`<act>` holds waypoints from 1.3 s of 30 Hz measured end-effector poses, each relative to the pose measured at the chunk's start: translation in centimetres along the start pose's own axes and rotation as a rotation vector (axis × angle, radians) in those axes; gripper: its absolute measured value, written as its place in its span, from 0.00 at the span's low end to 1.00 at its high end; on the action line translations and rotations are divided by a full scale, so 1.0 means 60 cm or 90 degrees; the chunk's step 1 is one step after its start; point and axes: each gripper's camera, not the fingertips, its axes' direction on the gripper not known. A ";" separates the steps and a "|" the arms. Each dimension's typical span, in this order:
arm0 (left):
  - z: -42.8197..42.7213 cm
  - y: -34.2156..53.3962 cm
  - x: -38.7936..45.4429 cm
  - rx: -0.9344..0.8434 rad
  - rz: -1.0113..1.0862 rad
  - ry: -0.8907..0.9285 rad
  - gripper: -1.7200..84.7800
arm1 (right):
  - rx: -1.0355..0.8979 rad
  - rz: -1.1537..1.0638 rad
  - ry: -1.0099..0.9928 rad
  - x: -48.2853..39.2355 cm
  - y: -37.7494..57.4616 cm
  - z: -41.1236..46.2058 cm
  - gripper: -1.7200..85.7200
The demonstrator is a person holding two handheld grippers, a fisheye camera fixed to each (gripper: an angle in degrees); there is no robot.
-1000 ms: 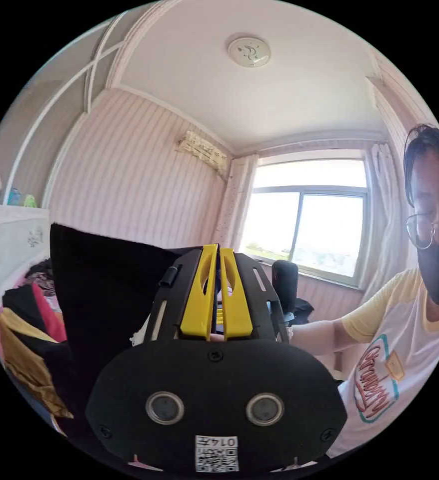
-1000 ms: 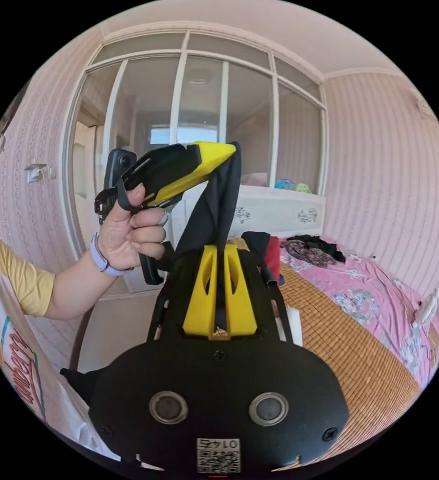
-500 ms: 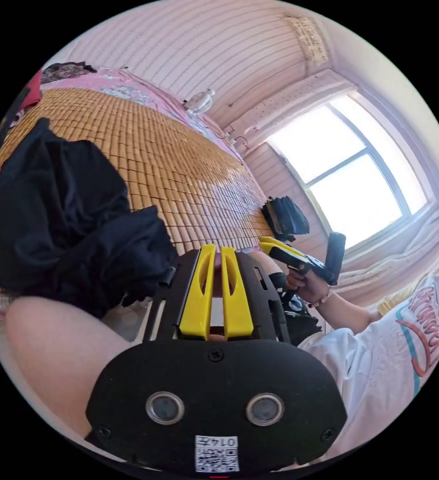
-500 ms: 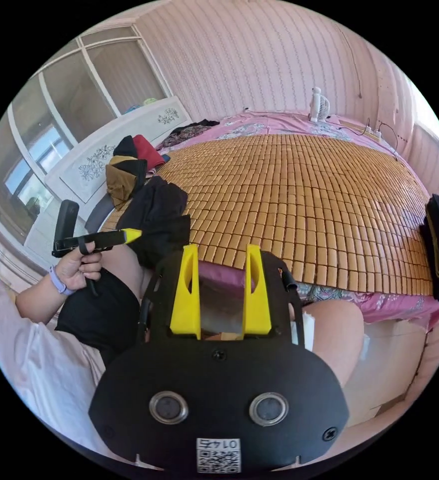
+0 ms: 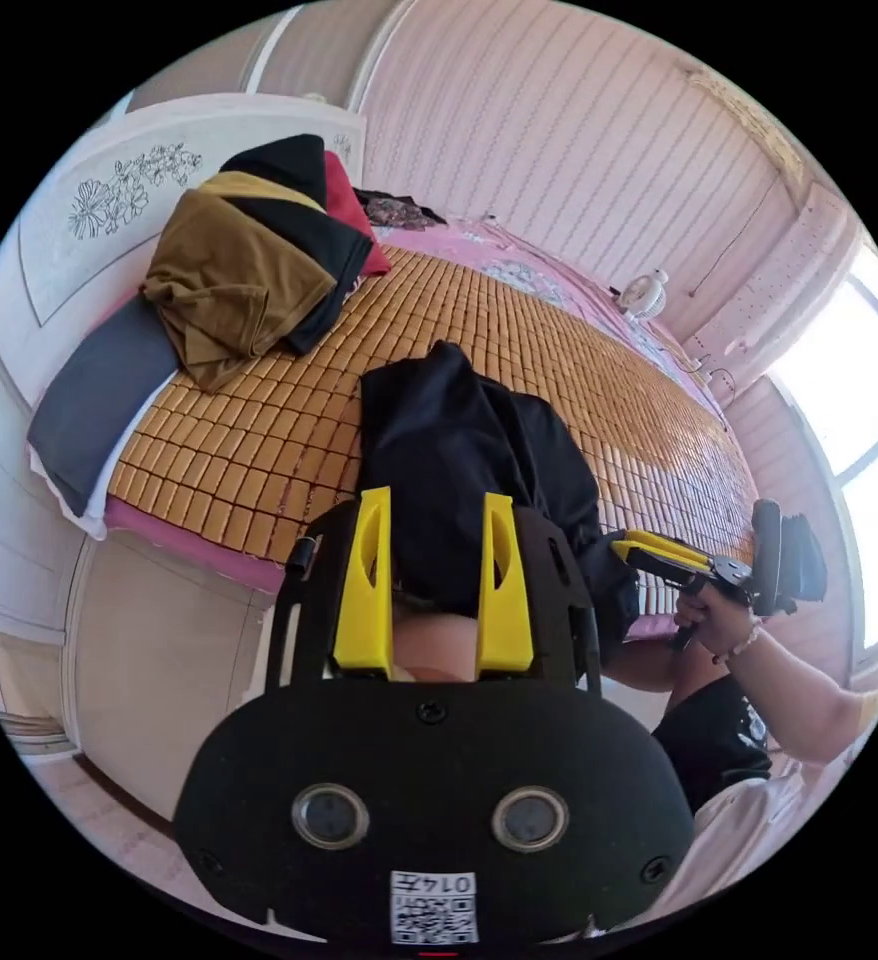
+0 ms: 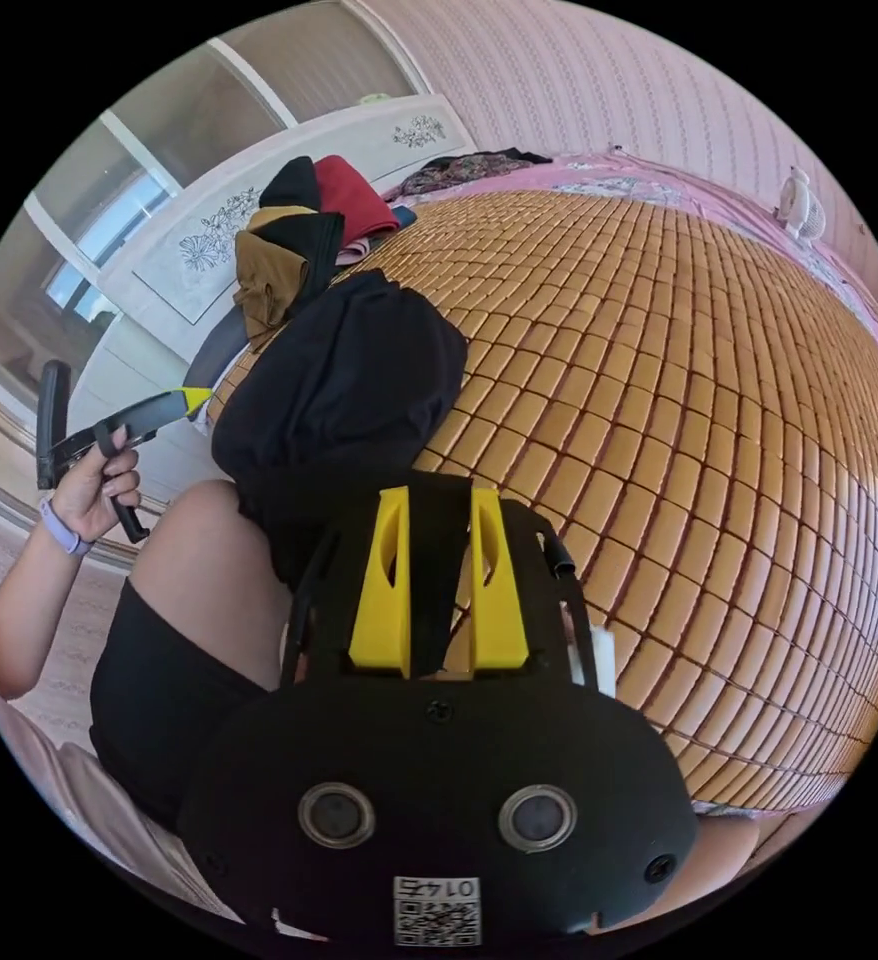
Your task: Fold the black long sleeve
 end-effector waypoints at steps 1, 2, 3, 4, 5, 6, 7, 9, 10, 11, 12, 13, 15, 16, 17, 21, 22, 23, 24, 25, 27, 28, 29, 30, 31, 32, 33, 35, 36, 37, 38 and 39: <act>0.021 -0.014 0.000 -0.029 -0.022 0.003 0.15 | -0.009 -0.006 -0.013 0.002 0.000 -0.006 0.05; 0.033 -0.020 0.003 -0.047 -0.026 -0.001 0.15 | -0.010 -0.015 -0.029 0.006 0.002 -0.024 0.04; 0.060 -0.033 0.010 -0.110 -0.028 -0.021 0.13 | 0.006 -0.016 -0.043 0.013 0.007 -0.048 0.03; 0.084 -0.046 0.016 -0.169 -0.026 -0.022 0.12 | 0.018 -0.010 -0.056 0.019 0.009 -0.062 0.03; 0.092 -0.052 0.018 -0.187 -0.025 -0.018 0.11 | 0.044 0.019 -0.102 0.035 0.014 -0.095 0.02; 0.096 -0.063 0.023 -0.197 -0.025 -0.015 0.09 | 0.075 0.047 -0.177 0.054 0.020 -0.132 0.02; 0.094 -0.075 0.028 -0.193 -0.017 -0.009 0.06 | 0.097 0.061 -0.213 0.065 0.024 -0.153 0.02; 0.075 -0.097 0.036 -0.147 -0.013 0.018 0.02 | 0.187 0.087 -0.304 0.098 0.042 -0.240 0.02; 0.058 -0.120 0.046 -0.111 -0.008 0.037 0.01 | 0.203 0.086 -0.312 0.105 0.046 -0.261 0.02; 0.050 -0.133 0.054 -0.093 -0.002 0.045 0.01 | 0.236 0.082 -0.316 0.116 0.053 -0.302 0.02; 0.032 -0.162 0.075 -0.056 0.020 0.060 0.01 | 0.277 0.078 -0.322 0.126 0.061 -0.342 0.02; 0.016 -0.194 0.103 -0.026 0.049 0.068 0.01 | 0.298 0.079 -0.329 0.132 0.066 -0.362 0.02; -0.003 -0.241 0.155 0.008 0.097 0.075 0.01 | 0.384 0.092 -0.360 0.158 0.089 -0.436 0.02; -0.014 -0.271 0.194 0.028 0.127 0.083 0.01 | 0.401 0.097 -0.357 0.164 0.095 -0.454 0.02; -0.020 -0.286 0.217 0.038 0.147 0.086 0.01 | 0.431 0.102 -0.339 0.173 0.109 -0.487 0.02; -0.073 -0.362 0.406 0.147 0.312 0.132 0.01 | 0.505 0.144 -0.237 0.192 0.171 -0.581 0.02; -0.084 -0.371 0.456 0.185 0.326 0.169 0.01 | 0.504 0.160 -0.215 0.194 0.181 -0.588 0.02; -0.085 -0.374 0.479 0.198 0.327 0.192 0.02 | 0.490 0.192 -0.171 0.196 0.199 -0.596 0.02; -0.080 -0.373 0.523 0.210 0.323 0.235 0.02 | 0.463 0.226 -0.128 0.199 0.216 -0.601 0.02; -0.062 -0.365 0.565 0.201 0.326 0.269 0.05 | 0.448 0.245 -0.106 0.200 0.224 -0.603 0.02; -0.021 -0.341 0.623 0.142 0.359 0.292 0.09 | 0.391 0.334 -0.006 0.212 0.257 -0.614 0.02; 0.008 -0.317 0.648 0.086 0.386 0.294 0.10 | 0.381 0.356 0.018 0.216 0.265 -0.619 0.02; 0.021 -0.302 0.655 0.064 0.394 0.289 0.10 | 0.371 0.397 0.050 0.224 0.283 -0.629 0.02; 0.043 -0.268 0.658 0.030 0.409 0.260 0.11 | 0.374 0.426 0.055 0.234 0.299 -0.638 0.02; 0.058 -0.231 0.651 0.009 0.437 0.219 0.11 | 0.378 0.440 0.052 0.238 0.307 -0.643 0.02; 0.064 -0.212 0.643 0.001 0.450 0.195 0.11 | 0.384 0.470 0.039 0.248 0.320 -0.651 0.02; 0.073 -0.174 0.622 -0.021 0.466 0.140 0.11 | 0.387 0.500 0.014 0.260 0.332 -0.655 0.02; 0.076 -0.117 0.577 -0.047 0.472 0.075 0.11 | 0.409 0.546 -0.053 0.277 0.353 -0.661 0.02; 0.072 -0.078 0.544 -0.060 0.484 0.071 0.11 | 0.435 0.567 -0.102 0.285 0.368 -0.665 0.02; 0.065 -0.041 0.509 -0.066 0.482 0.070 0.11 | 0.446 0.574 -0.120 0.287 0.375 -0.668 0.02; 0.063 -0.025 0.492 -0.070 0.468 0.068 0.11 | 0.458 0.582 -0.139 0.288 0.386 -0.673 0.02; 0.059 0.004 0.461 -0.082 0.436 0.065 0.11 | 0.461 0.586 -0.140 0.286 0.395 -0.680 0.02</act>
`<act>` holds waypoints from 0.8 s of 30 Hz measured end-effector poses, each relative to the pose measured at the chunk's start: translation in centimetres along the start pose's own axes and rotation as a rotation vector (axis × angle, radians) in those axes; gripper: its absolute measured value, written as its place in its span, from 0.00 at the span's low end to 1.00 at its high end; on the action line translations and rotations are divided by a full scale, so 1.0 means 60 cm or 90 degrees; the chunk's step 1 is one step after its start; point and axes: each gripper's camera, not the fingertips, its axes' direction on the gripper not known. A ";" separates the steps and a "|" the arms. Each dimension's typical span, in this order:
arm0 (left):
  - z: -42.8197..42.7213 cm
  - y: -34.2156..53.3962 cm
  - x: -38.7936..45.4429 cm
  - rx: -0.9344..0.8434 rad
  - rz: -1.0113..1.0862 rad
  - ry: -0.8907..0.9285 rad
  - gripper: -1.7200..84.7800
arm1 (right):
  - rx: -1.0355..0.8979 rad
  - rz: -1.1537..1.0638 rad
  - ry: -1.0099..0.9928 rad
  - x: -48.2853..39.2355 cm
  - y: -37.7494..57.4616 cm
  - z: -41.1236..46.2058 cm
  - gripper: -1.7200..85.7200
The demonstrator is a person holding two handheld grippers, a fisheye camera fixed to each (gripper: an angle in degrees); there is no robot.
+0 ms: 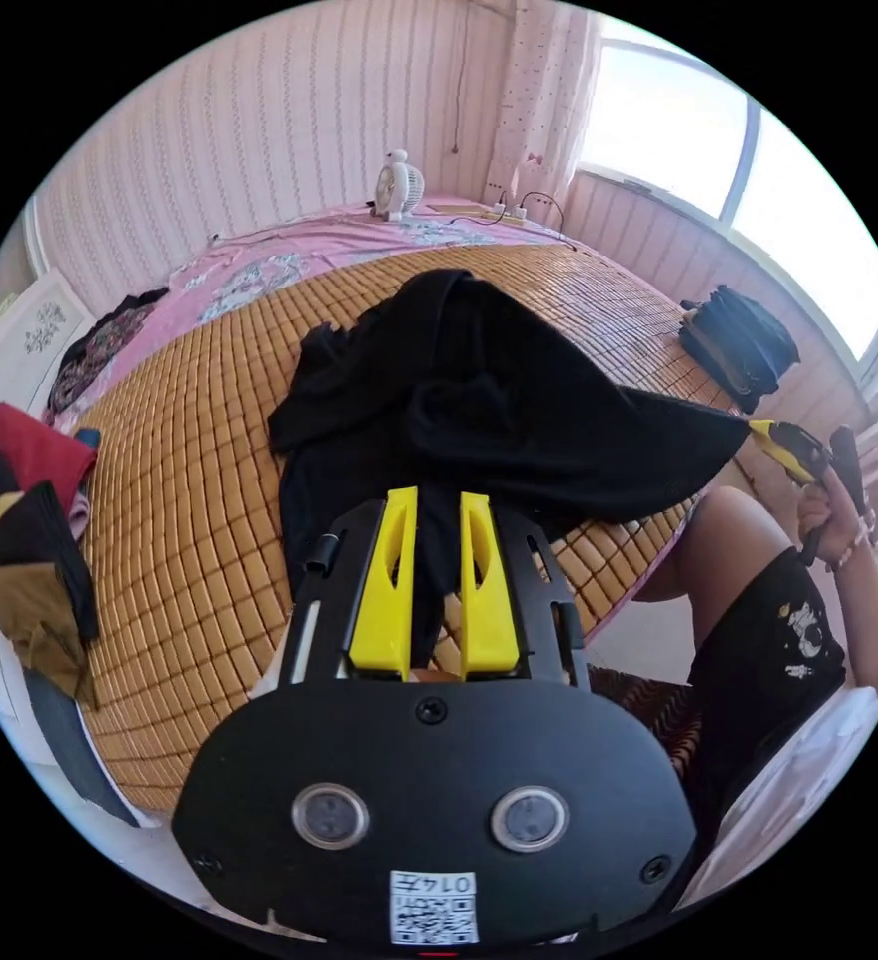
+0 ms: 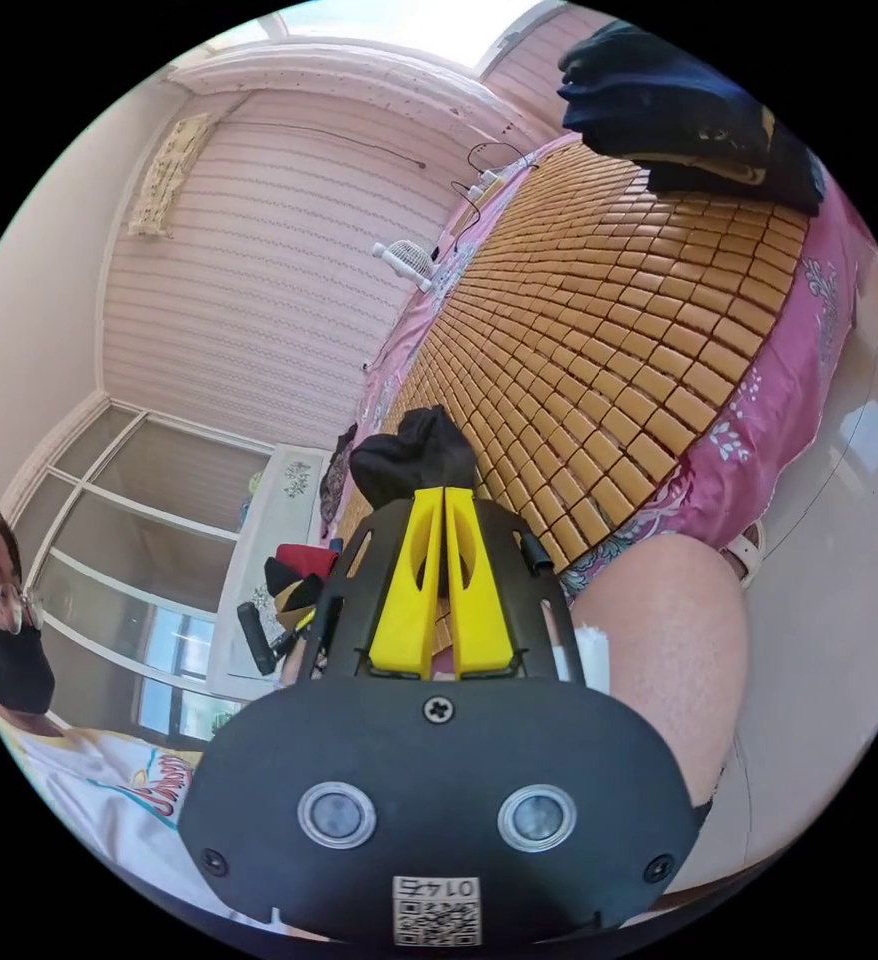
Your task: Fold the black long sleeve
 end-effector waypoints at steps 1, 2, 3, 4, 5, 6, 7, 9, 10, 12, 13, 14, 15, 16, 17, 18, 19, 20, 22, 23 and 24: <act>0.002 0.034 -0.003 -0.012 -0.027 0.007 0.11 | 0.001 -0.001 0.000 -0.001 0.002 -0.005 0.02; 0.003 0.047 -0.003 -0.016 -0.038 0.008 0.11 | 0.000 -0.004 -0.002 -0.004 0.007 -0.013 0.02; 0.007 0.065 -0.001 -0.022 -0.058 0.010 0.12 | -0.004 -0.001 -0.005 -0.007 0.013 -0.021 0.02; 0.009 0.074 0.007 -0.014 -0.059 0.014 0.13 | -0.005 -0.001 -0.006 -0.009 0.016 -0.024 0.02; 0.009 0.076 0.013 -0.007 -0.053 0.012 0.13 | -0.006 -0.001 -0.009 -0.015 0.024 -0.032 0.02; 0.013 0.075 0.027 -0.009 -0.034 0.001 0.13 | -0.010 -0.003 -0.005 -0.022 0.032 -0.041 0.02; 0.022 0.072 0.042 -0.029 -0.018 -0.015 0.13 | -0.013 -0.006 0.001 -0.026 0.036 -0.045 0.02; 0.045 0.071 0.061 -0.099 0.005 -0.036 0.10 | -0.014 -0.018 0.045 -0.040 0.054 -0.065 0.02; 0.045 0.077 0.072 -0.103 0.023 -0.052 0.06 | -0.013 -0.021 0.050 -0.043 0.059 -0.071 0.02; 0.026 0.088 0.082 -0.117 0.032 -0.100 0.03 | -0.010 -0.025 0.049 -0.052 0.077 -0.097 0.02; 0.004 0.101 0.084 -0.104 0.034 -0.127 0.03 | -0.008 -0.025 0.048 -0.055 0.082 -0.104 0.02; -0.013 0.110 0.085 -0.086 0.034 -0.135 0.02 | -0.007 -0.033 0.043 -0.062 0.092 -0.118 0.02; -0.052 0.131 0.084 -0.044 0.033 -0.131 0.02 | -0.008 -0.044 0.036 -0.072 0.101 -0.131 0.02; -0.093 0.152 0.079 -0.013 0.024 -0.121 0.02 | -0.007 -0.049 0.035 -0.076 0.106 -0.137 0.02; -0.114 0.162 0.076 0.002 0.017 -0.114 0.02 | -0.004 -0.058 0.033 -0.087 0.117 -0.151 0.02; -0.159 0.184 0.068 0.038 0.000 -0.089 0.02 | 0.001 -0.063 0.029 -0.097 0.129 -0.165 0.02; -0.208 0.207 0.060 0.085 -0.020 -0.050 0.01 | 0.004 -0.065 0.023 -0.103 0.136 -0.173 0.02; -0.231 0.217 0.056 0.111 -0.030 -0.028 0.01 | 0.014 -0.074 0.008 -0.116 0.149 -0.189 0.02; -0.327 0.258 0.043 0.209 -0.065 0.051 0.01 | 0.032 -0.095 -0.021 -0.141 0.169 -0.216 0.02; -0.350 0.266 0.042 0.231 -0.071 0.058 0.01 | 0.051 -0.121 -0.047 -0.165 0.182 -0.235 0.02; -0.395 0.280 0.043 0.273 -0.075 0.063 0.01 | 0.068 -0.160 -0.077 -0.196 0.193 -0.256 0.02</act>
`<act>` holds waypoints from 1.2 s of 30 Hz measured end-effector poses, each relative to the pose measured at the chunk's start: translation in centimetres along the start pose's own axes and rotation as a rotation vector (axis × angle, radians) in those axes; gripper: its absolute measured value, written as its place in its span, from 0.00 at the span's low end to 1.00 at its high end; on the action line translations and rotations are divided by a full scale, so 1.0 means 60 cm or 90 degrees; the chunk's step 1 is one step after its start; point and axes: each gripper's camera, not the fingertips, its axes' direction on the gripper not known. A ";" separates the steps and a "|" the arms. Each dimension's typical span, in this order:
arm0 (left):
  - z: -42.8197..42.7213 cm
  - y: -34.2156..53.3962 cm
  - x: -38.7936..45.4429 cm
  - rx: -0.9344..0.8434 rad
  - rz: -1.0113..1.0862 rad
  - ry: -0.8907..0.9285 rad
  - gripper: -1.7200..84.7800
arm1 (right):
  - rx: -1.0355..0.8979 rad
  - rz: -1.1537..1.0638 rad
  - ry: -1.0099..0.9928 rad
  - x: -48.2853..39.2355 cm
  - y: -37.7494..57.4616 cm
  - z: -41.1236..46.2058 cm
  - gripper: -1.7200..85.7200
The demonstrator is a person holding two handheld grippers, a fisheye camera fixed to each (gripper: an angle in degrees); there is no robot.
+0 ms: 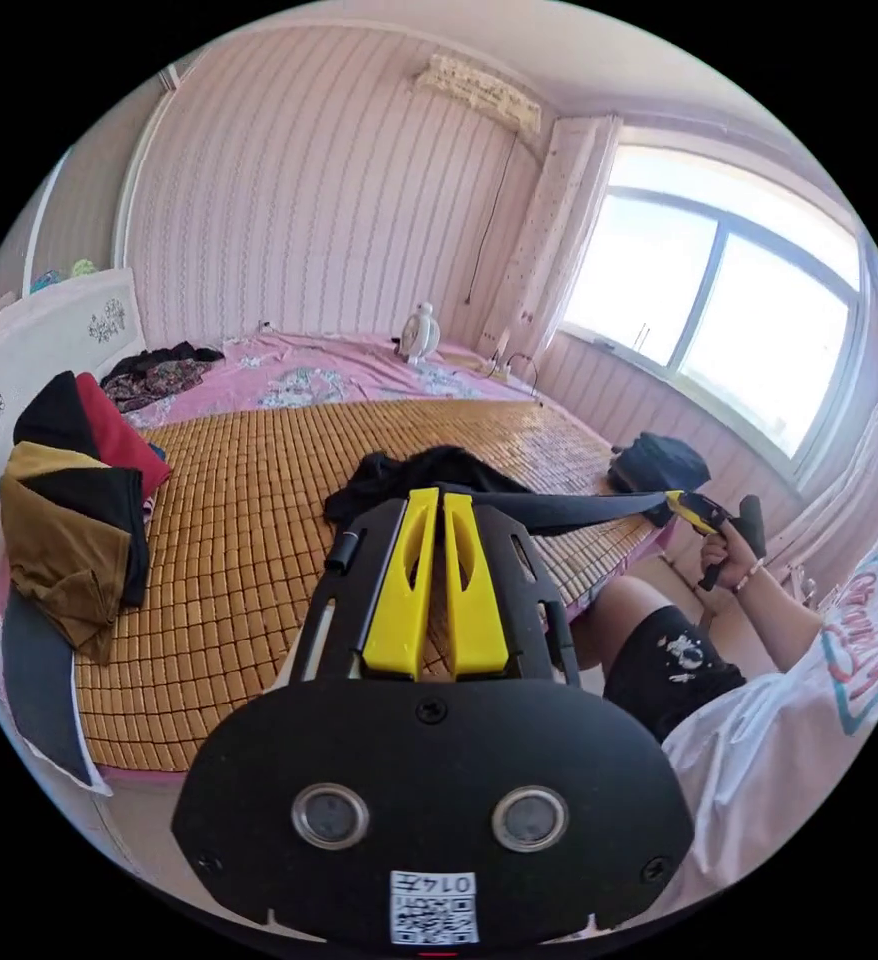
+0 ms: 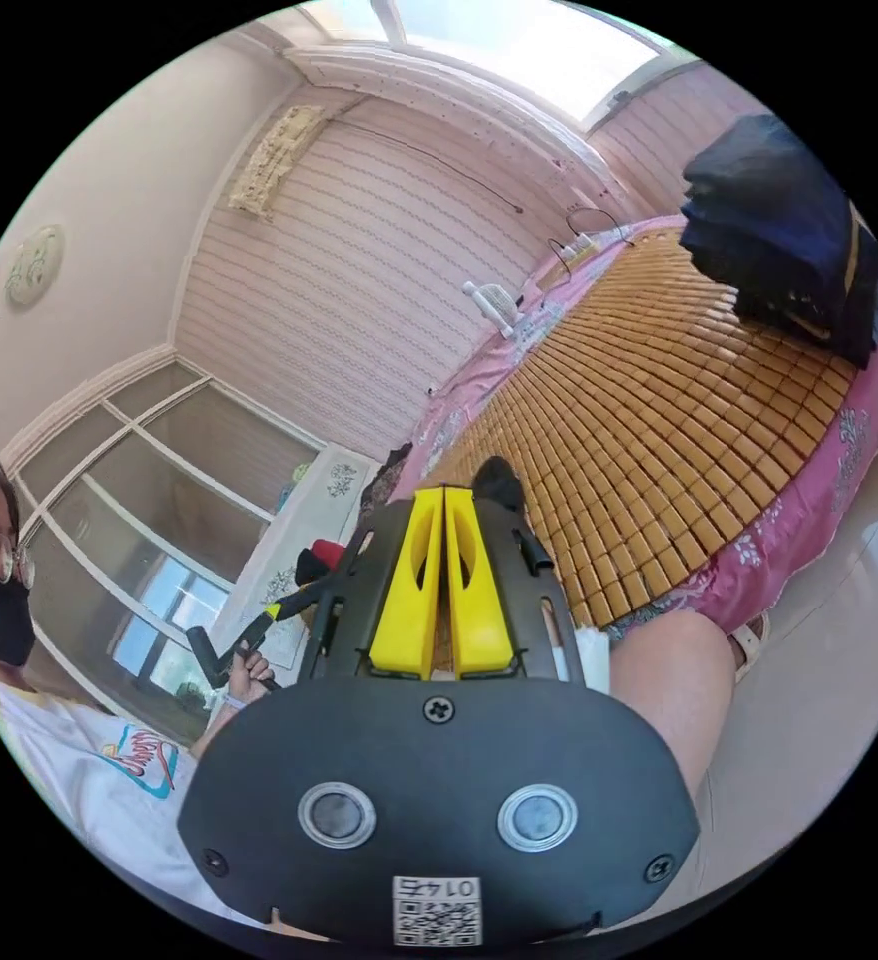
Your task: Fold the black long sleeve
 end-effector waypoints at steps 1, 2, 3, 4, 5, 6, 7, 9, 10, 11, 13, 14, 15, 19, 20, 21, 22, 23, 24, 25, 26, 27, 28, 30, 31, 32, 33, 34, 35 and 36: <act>-0.047 -0.009 0.009 0.041 0.004 -0.003 0.01 | 0.008 -0.021 -0.014 -0.020 -0.002 -0.009 0.02; -0.071 -0.015 0.015 0.065 0.009 -0.008 0.01 | 0.023 -0.069 -0.043 -0.066 -0.010 -0.028 0.02; -0.119 -0.028 0.029 0.114 0.024 -0.017 0.01 | 0.045 -0.119 -0.073 -0.118 -0.020 -0.050 0.02; -0.167 -0.045 0.044 0.160 0.046 -0.033 0.01 | 0.058 -0.143 -0.089 -0.144 -0.026 -0.061 0.02; -0.192 -0.054 0.051 0.183 0.057 -0.042 0.01 | 0.085 -0.193 -0.130 -0.200 -0.037 -0.085 0.02; -0.242 -0.073 0.065 0.226 0.079 -0.059 0.01 | 0.108 -0.236 -0.168 -0.257 -0.047 -0.111 0.01; -0.293 -0.093 0.080 0.266 0.096 -0.071 0.01 | 0.119 -0.256 -0.183 -0.285 -0.052 -0.124 0.01; -0.372 -0.118 0.104 0.334 0.122 -0.071 0.01 | 0.176 -0.337 -0.201 -0.396 -0.060 -0.180 0.01; -0.421 -0.130 0.122 0.381 0.137 -0.074 0.01 | 0.197 -0.366 -0.197 -0.425 -0.057 -0.195 0.01; -0.445 -0.136 0.131 0.402 0.142 -0.076 0.01 | 0.236 -0.423 -0.173 -0.483 -0.050 -0.223 0.01; -0.535 -0.157 0.169 0.465 0.160 -0.082 0.01 | 0.283 -0.491 -0.148 -0.564 -0.038 -0.266 0.01; -0.556 -0.160 0.178 0.477 0.165 -0.087 0.01 | 0.311 -0.522 -0.153 -0.610 -0.030 -0.299 0.01; -0.595 -0.164 0.196 0.505 0.172 -0.103 0.01 | 0.340 -0.546 -0.165 -0.650 -0.019 -0.333 0.01; -0.706 -0.156 0.234 0.589 0.189 -0.106 0.01 | 0.415 -0.598 -0.179 -0.742 0.021 -0.423 0.01; -0.720 -0.153 0.237 0.598 0.192 -0.097 0.01 | 0.440 -0.603 -0.182 -0.763 0.035 -0.446 0.01; -0.745 -0.148 0.242 0.614 0.197 -0.078 0.01 | 0.458 -0.617 -0.191 -0.786 0.048 -0.468 0.01; -0.769 -0.142 0.250 0.629 0.202 -0.069 0.01 | 0.464 -0.629 -0.192 -0.798 0.054 -0.479 0.01; -0.781 -0.139 0.254 0.638 0.207 -0.069 0.01 | 0.476 -0.655 -0.193 -0.824 0.067 -0.502 0.01; -0.804 -0.131 0.263 0.659 0.216 -0.068 0.01 | 0.487 -0.675 -0.199 -0.847 0.078 -0.523 0.01; -0.825 -0.124 0.269 0.683 0.221 -0.059 0.01 | 0.489 -0.683 -0.203 -0.858 0.082 -0.532 0.01; -0.834 -0.121 0.271 0.696 0.223 -0.053 0.01 | 0.486 -0.697 -0.202 -0.877 0.085 -0.546 0.01; -0.849 -0.116 0.274 0.719 0.230 -0.048 0.01 | 0.465 -0.707 -0.175 -0.895 0.079 -0.545 0.01; -0.857 -0.115 0.276 0.732 0.236 -0.060 0.01 | 0.451 -0.709 -0.157 -0.902 0.073 -0.539 0.01; -0.849 -0.129 0.271 0.719 0.236 -0.098 0.01 | 0.366 -0.694 -0.113 -0.908 0.036 -0.479 0.01; -0.829 -0.148 0.258 0.684 0.219 -0.118 0.01 | 0.337 -0.691 -0.099 -0.905 0.026 -0.454 0.01; -0.813 -0.158 0.248 0.661 0.206 -0.126 0.01 | 0.285 -0.683 -0.064 -0.894 0.011 -0.398 0.01; -0.771 -0.181 0.222 0.604 0.177 -0.142 0.01 | 0.237 -0.673 -0.031 -0.875 -0.001 -0.335 0.01; -0.717 -0.203 0.189 0.534 0.142 -0.162 0.01 | 0.210 -0.665 -0.015 -0.863 -0.007 -0.301 0.01; -0.687 -0.213 0.171 0.499 0.125 -0.169 0.01 | 0.159 -0.640 0.013 -0.834 -0.021 -0.231 0.01; -0.626 -0.228 0.131 0.433 0.092 -0.181 0.01 | 0.106 -0.607 0.039 -0.802 -0.037 -0.158 0.01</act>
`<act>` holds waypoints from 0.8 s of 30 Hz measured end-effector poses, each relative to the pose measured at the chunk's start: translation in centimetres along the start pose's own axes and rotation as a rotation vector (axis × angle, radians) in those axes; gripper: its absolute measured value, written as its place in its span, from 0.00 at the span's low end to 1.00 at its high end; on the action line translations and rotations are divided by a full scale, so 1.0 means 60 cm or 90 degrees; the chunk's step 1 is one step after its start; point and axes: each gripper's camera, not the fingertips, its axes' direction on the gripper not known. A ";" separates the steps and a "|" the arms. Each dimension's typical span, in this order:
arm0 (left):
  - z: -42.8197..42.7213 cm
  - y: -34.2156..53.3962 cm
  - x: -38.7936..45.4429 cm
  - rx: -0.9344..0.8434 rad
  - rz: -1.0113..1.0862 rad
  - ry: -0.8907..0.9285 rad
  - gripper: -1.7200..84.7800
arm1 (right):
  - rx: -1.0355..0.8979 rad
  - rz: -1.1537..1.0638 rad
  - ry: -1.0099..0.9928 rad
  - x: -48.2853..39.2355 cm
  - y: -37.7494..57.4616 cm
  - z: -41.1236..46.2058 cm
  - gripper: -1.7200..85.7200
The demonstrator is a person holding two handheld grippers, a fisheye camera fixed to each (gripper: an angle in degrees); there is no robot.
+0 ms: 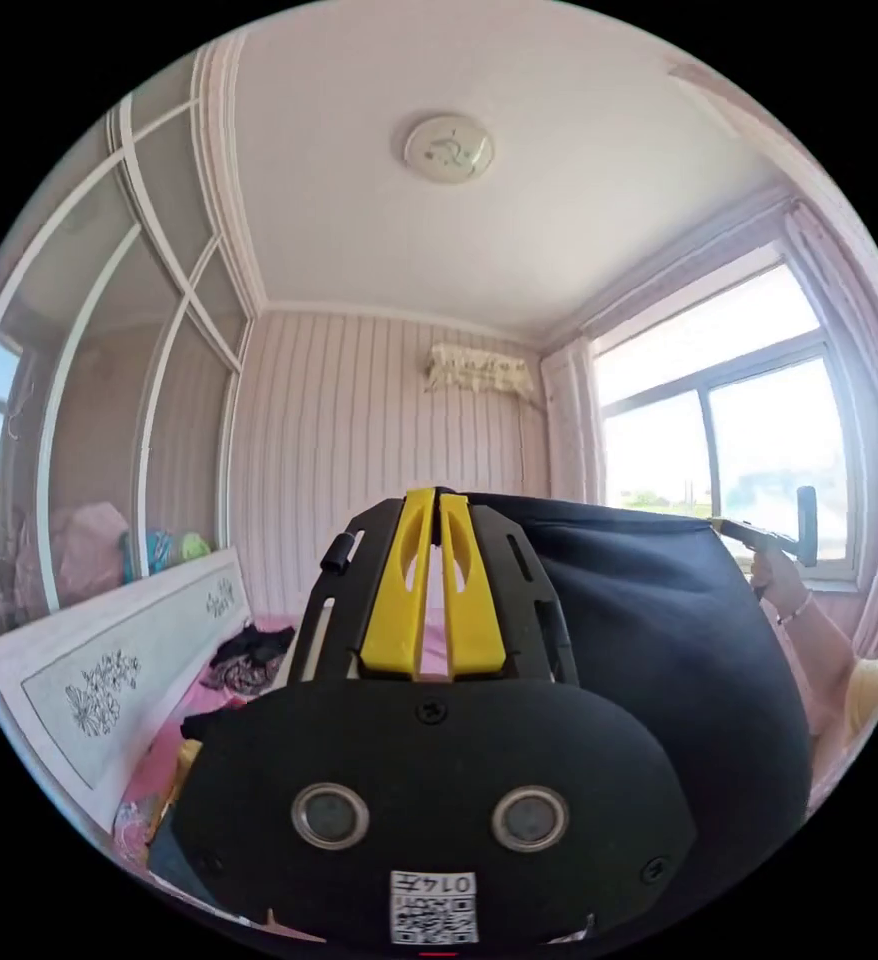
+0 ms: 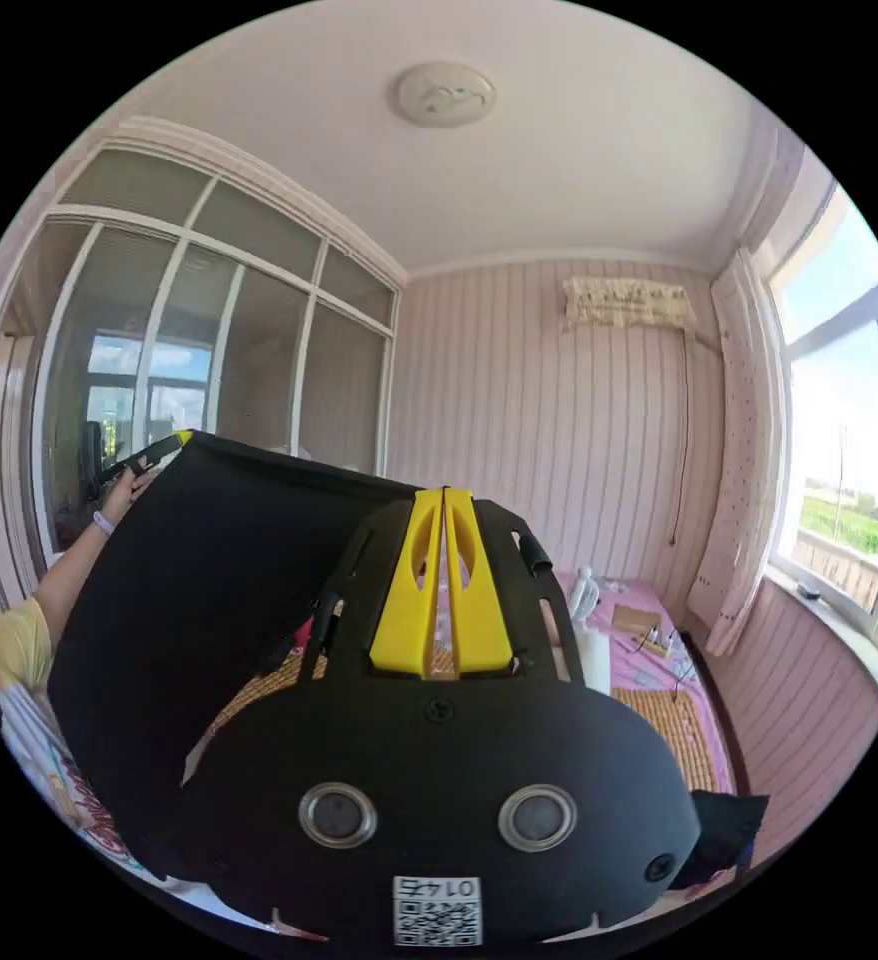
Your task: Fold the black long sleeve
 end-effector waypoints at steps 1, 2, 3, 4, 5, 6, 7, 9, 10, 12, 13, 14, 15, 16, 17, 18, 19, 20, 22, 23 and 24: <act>0.057 0.035 -0.022 -0.055 -0.014 -0.008 0.01 | -0.027 0.020 0.002 0.012 0.013 0.036 0.01; 0.083 0.053 -0.032 -0.078 -0.024 -0.012 0.01 | -0.066 0.057 -0.003 0.035 0.035 0.101 0.01; 0.127 0.086 -0.051 -0.112 -0.053 -0.027 0.01 | -0.083 0.095 -0.009 0.056 0.049 0.152 0.01; 0.166 0.110 -0.063 -0.136 -0.082 -0.032 0.01 | -0.088 0.114 -0.008 0.065 0.050 0.172 0.01; 0.181 0.116 -0.067 -0.139 -0.092 -0.032 0.01 | -0.084 0.142 -0.006 0.081 0.037 0.203 0.01; 0.206 0.111 -0.067 -0.132 -0.094 -0.033 0.01 | -0.061 0.179 -0.010 0.099 0.008 0.217 0.01; 0.222 0.088 -0.057 -0.109 -0.060 -0.049 0.01 | -0.038 0.193 -0.019 0.107 -0.011 0.219 0.01; 0.228 0.040 -0.038 -0.046 -0.011 -0.074 0.01 | 0.082 0.215 -0.030 0.124 -0.086 0.202 0.01; 0.227 0.013 -0.033 -0.006 -0.007 -0.072 0.01 | 0.106 0.209 -0.030 0.125 -0.101 0.197 0.01; 0.228 -0.008 -0.032 0.035 -0.013 -0.053 0.01 | 0.161 0.146 -0.018 0.120 -0.128 0.190 0.01; 0.236 -0.007 -0.035 0.037 -0.016 -0.040 0.01 | 0.163 0.129 -0.011 0.119 -0.125 0.192 0.01; 0.242 -0.002 -0.037 0.029 -0.015 -0.036 0.01 | 0.161 0.097 0.001 0.119 -0.108 0.201 0.01; 0.259 0.017 -0.040 -0.001 -0.008 -0.029 0.01 | 0.149 0.072 0.007 0.123 -0.076 0.215 0.01; 0.279 0.048 -0.043 -0.039 0.001 -0.022 0.01 | 0.136 0.069 0.010 0.129 -0.054 0.225 0.01; 0.290 0.068 -0.045 -0.060 0.006 -0.017 0.01 | 0.103 0.080 0.008 0.144 -0.004 0.245 0.02; 0.310 0.113 -0.048 -0.103 0.009 -0.004 0.01 | 0.074 0.108 -0.008 0.162 0.057 0.264 0.02; 0.332 0.167 -0.053 -0.150 -0.001 0.019 0.01 | 0.055 0.121 -0.020 0.171 0.091 0.275 0.02; 0.343 0.197 -0.055 -0.176 -0.009 0.030 0.01 | 0.005 0.142 -0.032 0.187 0.162 0.298 0.02; 0.384 0.328 -0.064 -0.276 -0.054 0.060 0.01 | -0.090 0.162 -0.021 0.205 0.275 0.335 0.02; 0.394 0.362 -0.066 -0.303 -0.066 0.063 0.01 | -0.150 0.186 -0.018 0.218 0.354 0.359 0.02; 0.412 0.429 -0.070 -0.349 -0.096 0.069 0.01 | -0.210 0.226 -0.021 0.233 0.432 0.382 0.02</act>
